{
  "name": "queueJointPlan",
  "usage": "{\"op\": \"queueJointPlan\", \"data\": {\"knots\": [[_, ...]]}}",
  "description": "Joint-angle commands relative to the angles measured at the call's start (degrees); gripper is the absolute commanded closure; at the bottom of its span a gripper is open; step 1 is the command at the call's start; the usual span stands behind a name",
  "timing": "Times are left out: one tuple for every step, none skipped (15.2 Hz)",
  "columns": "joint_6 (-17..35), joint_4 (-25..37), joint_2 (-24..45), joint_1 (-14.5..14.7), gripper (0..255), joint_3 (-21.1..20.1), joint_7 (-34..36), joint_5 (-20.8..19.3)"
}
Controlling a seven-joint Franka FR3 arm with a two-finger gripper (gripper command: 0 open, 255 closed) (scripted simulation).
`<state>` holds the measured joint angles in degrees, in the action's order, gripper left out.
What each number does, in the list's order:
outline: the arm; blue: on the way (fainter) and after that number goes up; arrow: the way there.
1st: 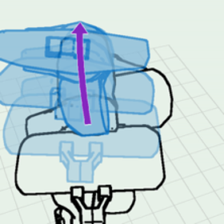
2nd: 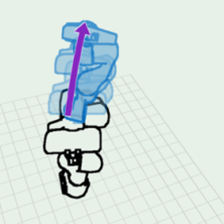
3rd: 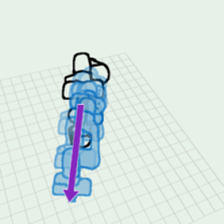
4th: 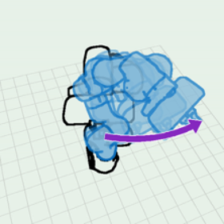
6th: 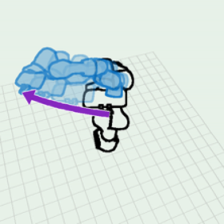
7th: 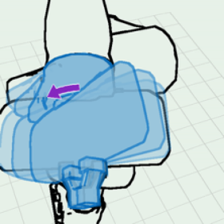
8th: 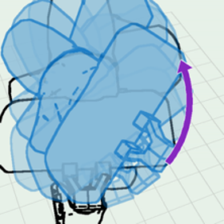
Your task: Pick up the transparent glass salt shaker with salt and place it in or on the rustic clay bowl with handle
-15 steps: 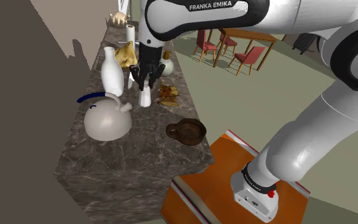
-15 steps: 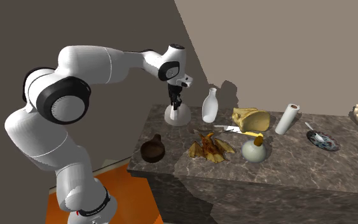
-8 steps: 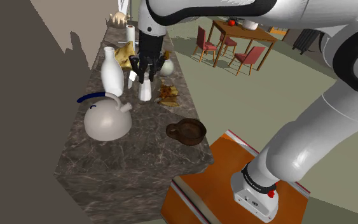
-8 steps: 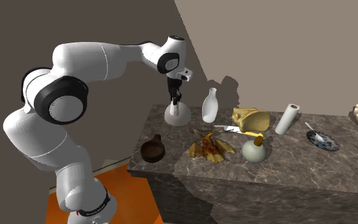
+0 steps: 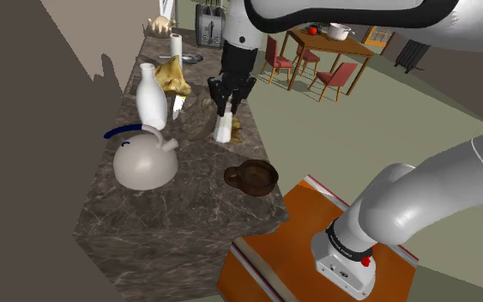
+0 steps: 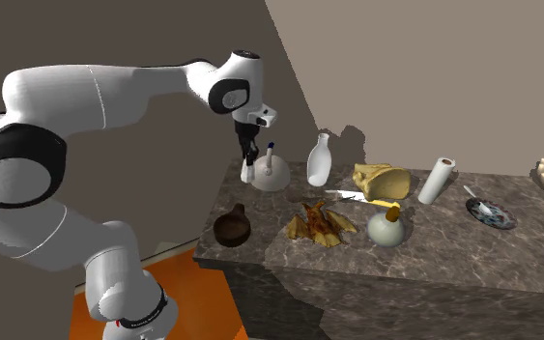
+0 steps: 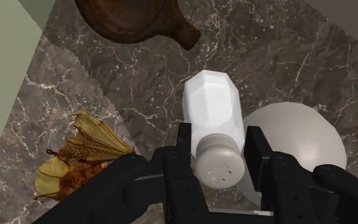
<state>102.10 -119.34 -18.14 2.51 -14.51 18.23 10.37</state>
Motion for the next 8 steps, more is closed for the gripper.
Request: {"op": "queueJointPlan", "data": {"knots": [[-0.91, -4.35, -5.18, 0.18, 255, 0.87, -1.12, 0.93], [-1.65, -5.98, -7.49, 0.28, 255, 1.34, -1.58, 1.21], [-2.46, -7.53, -9.80, 0.39, 255, 1.82, -2.01, 1.44], [-3.34, -9.01, -12.10, 0.52, 255, 2.32, -2.42, 1.62], [-4.28, -10.43, -14.40, 0.64, 255, 2.82, -2.80, 1.74], [-5.30, -11.77, -16.69, 0.76, 255, 3.33, -3.16, 1.82], [-6.38, -13.05, -18.98, 0.89, 255, 3.84, -3.50, 1.85], [-7.52, -14.25, -21.26, 1.01, 255, 4.37, -3.81, 1.83]]}}
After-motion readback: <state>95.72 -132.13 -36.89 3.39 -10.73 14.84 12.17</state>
